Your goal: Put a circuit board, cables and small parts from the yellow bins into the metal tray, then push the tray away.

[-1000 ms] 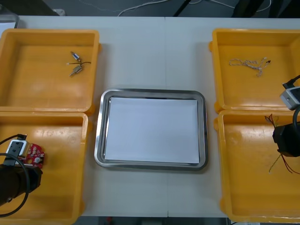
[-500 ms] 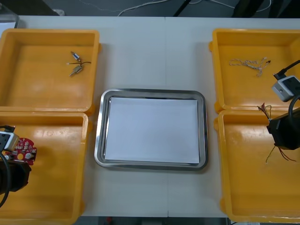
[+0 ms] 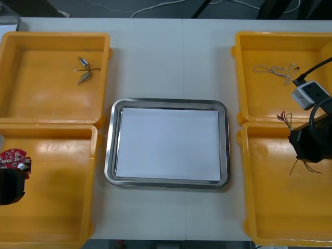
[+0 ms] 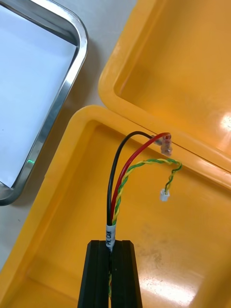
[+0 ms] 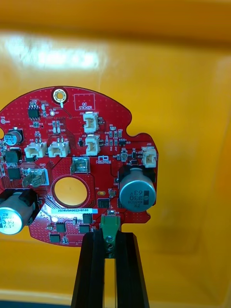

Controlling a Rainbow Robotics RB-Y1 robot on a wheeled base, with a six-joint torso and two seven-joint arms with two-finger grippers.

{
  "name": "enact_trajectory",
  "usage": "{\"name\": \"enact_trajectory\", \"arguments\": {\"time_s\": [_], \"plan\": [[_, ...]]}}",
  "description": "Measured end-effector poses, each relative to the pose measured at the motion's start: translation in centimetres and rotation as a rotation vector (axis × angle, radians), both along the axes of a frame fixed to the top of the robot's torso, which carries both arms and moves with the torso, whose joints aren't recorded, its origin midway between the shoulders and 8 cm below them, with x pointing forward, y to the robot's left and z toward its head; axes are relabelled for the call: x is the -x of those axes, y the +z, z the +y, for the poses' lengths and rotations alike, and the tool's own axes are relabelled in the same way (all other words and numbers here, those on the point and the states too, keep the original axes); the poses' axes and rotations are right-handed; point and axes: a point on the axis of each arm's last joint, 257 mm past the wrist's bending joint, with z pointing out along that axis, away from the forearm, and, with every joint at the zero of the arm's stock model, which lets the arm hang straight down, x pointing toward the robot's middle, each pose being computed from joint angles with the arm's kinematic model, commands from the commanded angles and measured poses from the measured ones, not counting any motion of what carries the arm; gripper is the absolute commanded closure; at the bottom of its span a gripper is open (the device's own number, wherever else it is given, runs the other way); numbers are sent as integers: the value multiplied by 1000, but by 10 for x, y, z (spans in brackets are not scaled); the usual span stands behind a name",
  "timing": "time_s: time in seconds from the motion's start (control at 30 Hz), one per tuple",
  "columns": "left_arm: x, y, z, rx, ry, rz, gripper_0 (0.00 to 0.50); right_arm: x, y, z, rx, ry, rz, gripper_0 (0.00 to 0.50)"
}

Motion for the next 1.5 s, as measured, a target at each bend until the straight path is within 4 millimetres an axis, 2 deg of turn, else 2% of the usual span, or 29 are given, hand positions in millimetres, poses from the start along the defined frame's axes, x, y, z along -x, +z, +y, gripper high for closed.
{"name": "enact_trajectory", "arguments": {"time_s": [0.13, 0.37, 0.57, 0.73, 0.9, 1.07, 1.23, 1.5], "plan": [[-18, 14, -12, -6, -48, -42, 500, -2, 1, 4, 2, 11, -1, 500], [-40, 31, -46, 25, -104, -83, 500, -7, 3, 2, 2, 4, -5, 500], [-57, 55, -78, 158, -61, -126, 500, -8, 4, 1, 6, -1, -9, 500], [-56, 63, -95, 202, -90, -109, 500, -8, 4, 1, 6, -2, -10, 500], [-49, 60, -109, 166, -163, -59, 500, -9, 4, 1, 6, -2, -10, 500], [-42, 51, -123, 201, -83, -3, 500, -9, 4, 1, 6, -2, -11, 500], [-42, 50, -137, 233, -19, 16, 500, -9, 5, 1, 6, -2, -11, 500], [-44, 58, -175, 179, -165, 8, 500, -9, 5, 1, 7, -2, -12, 500]]}}
